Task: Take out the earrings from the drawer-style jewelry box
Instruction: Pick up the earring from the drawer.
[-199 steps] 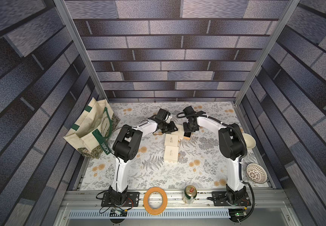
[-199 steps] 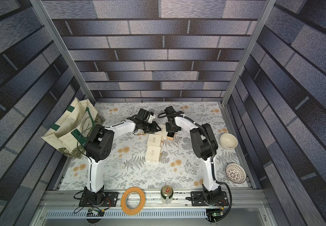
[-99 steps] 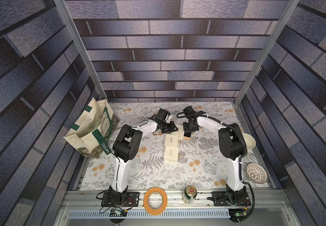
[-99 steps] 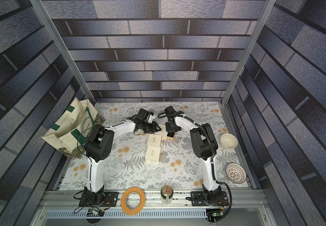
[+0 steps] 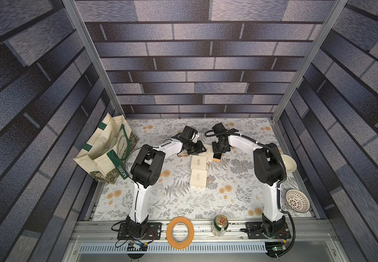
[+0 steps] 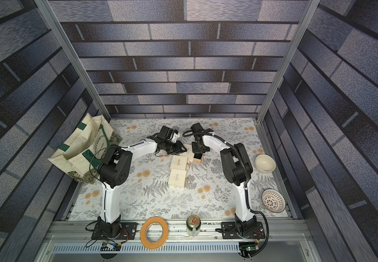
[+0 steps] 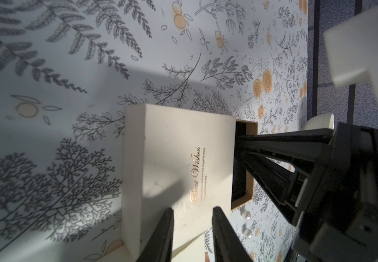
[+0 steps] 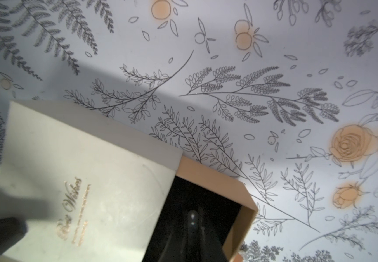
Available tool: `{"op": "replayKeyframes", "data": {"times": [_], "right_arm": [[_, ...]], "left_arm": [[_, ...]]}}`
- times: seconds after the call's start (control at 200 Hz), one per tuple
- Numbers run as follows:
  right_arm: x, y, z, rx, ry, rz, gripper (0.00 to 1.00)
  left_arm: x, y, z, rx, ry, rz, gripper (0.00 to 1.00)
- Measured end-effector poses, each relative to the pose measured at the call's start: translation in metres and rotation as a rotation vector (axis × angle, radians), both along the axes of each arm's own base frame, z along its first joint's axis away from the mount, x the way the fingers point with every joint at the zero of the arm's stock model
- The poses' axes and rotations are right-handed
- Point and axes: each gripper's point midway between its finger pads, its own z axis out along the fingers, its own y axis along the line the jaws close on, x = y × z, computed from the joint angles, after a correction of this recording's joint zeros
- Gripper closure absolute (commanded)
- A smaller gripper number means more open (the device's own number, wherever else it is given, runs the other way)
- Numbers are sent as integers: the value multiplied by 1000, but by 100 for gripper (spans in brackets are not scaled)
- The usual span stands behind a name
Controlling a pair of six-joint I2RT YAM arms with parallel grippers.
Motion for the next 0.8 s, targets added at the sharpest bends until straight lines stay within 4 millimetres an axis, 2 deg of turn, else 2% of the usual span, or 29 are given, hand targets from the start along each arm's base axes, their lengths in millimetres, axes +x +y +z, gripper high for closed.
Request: {"op": "replayKeyframes", "data": {"times": [0.291,0.801], "right_arm": [[0,0,0,1,0,0,100],[2,0,2,1,-6,1,100]], "left_arm": [[0,0,0,0,0,0,68],[0,0,0,0,0,0,68]]}}
